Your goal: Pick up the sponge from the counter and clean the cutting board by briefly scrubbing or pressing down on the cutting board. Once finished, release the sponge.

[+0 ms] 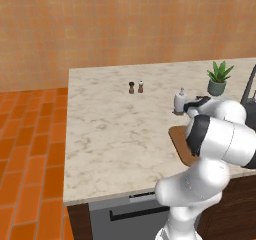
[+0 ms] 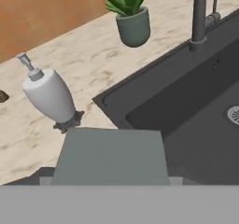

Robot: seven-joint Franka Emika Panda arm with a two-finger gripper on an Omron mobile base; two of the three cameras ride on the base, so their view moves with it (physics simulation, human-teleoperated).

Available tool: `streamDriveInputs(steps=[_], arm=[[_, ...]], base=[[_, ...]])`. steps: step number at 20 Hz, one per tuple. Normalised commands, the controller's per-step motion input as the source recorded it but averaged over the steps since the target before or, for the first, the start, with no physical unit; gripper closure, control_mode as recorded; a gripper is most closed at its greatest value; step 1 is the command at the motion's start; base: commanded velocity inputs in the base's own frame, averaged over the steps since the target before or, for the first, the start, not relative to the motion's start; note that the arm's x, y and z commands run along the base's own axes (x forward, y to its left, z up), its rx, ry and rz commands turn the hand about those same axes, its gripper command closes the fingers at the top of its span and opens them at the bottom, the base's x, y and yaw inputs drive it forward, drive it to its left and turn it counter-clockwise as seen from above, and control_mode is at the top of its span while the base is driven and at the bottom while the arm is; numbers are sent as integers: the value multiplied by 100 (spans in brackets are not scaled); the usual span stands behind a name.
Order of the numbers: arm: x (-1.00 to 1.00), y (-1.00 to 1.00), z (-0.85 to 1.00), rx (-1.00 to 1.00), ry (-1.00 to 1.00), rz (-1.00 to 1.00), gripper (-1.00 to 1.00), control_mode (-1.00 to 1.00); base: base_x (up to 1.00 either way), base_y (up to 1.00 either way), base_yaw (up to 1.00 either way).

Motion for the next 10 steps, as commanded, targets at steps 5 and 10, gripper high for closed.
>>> streamDriveInputs(steps=[5, 10], arm=[[-18, 23, 100, 2, 44, 2, 100, -100], [-2, 13, 100, 6, 40, 11, 100, -100]], base=[[0, 0, 0], [0, 0, 0]])
